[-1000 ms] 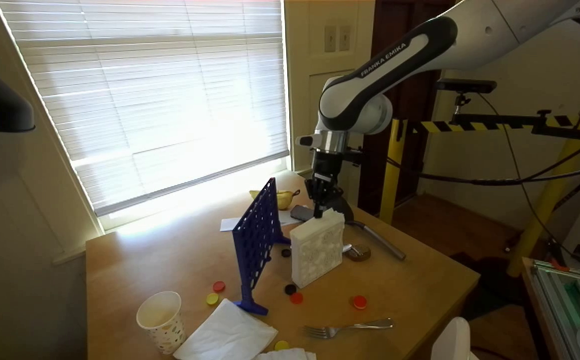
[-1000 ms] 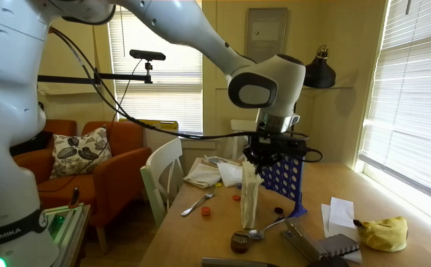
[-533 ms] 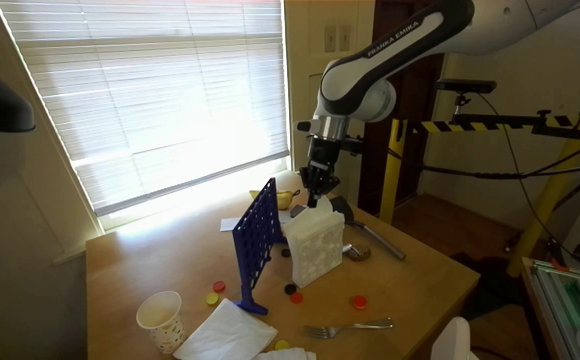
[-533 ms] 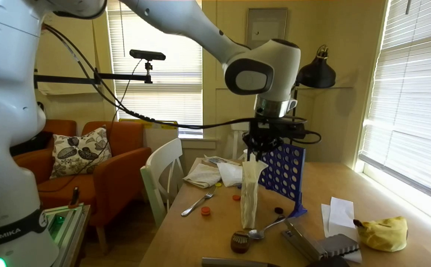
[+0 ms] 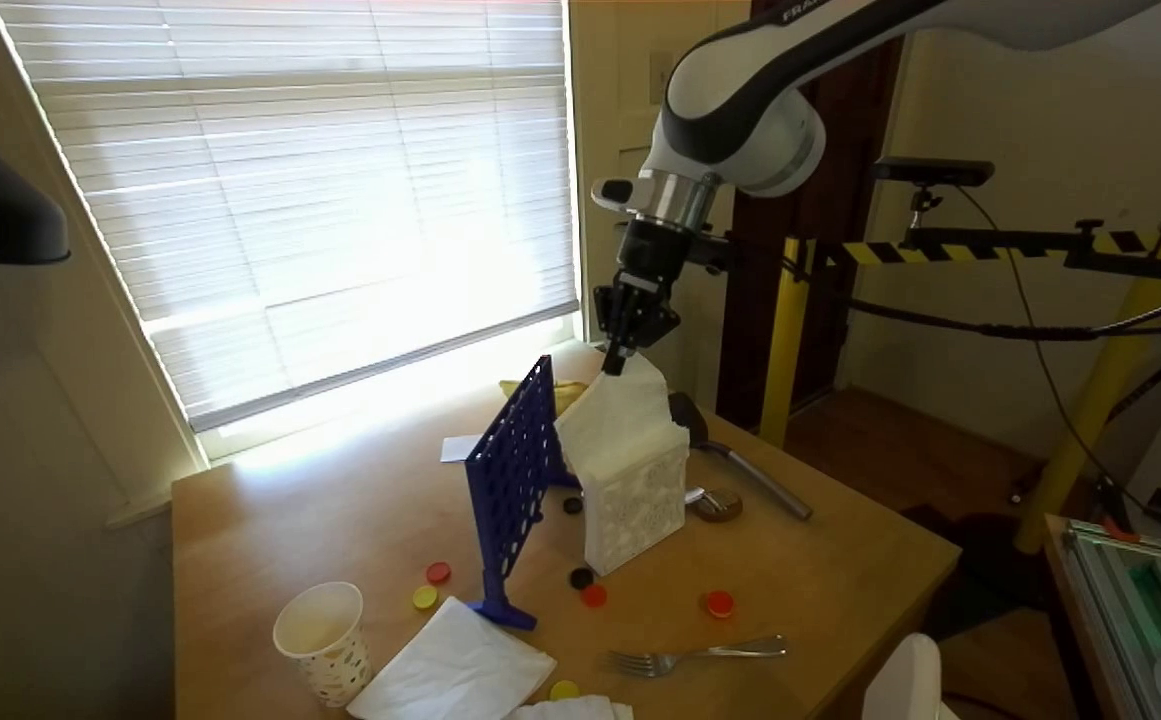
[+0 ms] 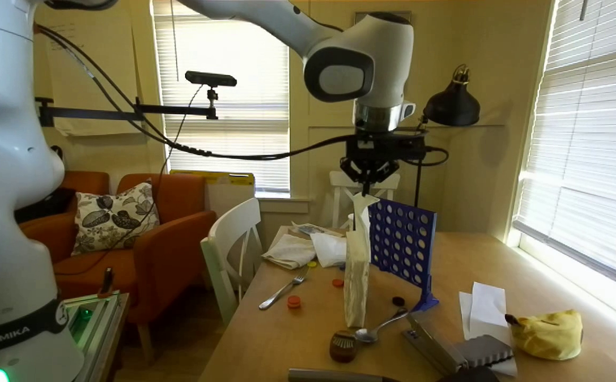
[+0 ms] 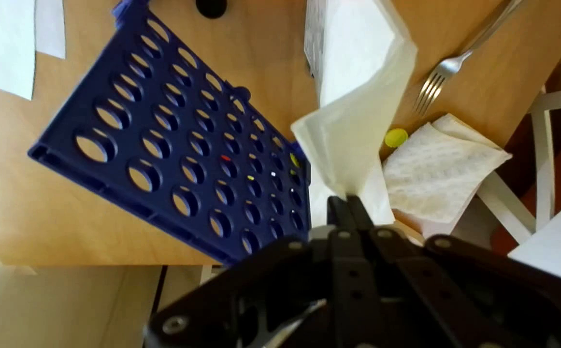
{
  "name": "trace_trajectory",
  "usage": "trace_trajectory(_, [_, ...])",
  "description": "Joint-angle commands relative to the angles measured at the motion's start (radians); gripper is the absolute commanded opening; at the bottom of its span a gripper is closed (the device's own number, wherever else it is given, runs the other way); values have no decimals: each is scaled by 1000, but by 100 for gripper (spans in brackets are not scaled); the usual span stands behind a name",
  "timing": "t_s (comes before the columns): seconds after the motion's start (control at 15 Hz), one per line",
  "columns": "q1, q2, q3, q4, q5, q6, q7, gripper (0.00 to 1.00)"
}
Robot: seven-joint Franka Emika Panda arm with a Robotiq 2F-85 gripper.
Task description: Remove one paper towel from the pile
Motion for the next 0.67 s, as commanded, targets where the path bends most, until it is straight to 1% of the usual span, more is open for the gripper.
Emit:
trace_trajectory(0.0, [21,-105,-13,-92,91,32,-54,0])
trace_trajectory(0.2, [40,-172,-31,-139,121,62,-65,0])
trace_trajectory(0.33, [50,-214,-50,-172,122,88,-60,0])
trace_trajectory(0.53, [54,-266,-91,-226,99,146,-13,0])
trace_trajectory(0.6, [53,-277,-105,-247,66,184,27,0])
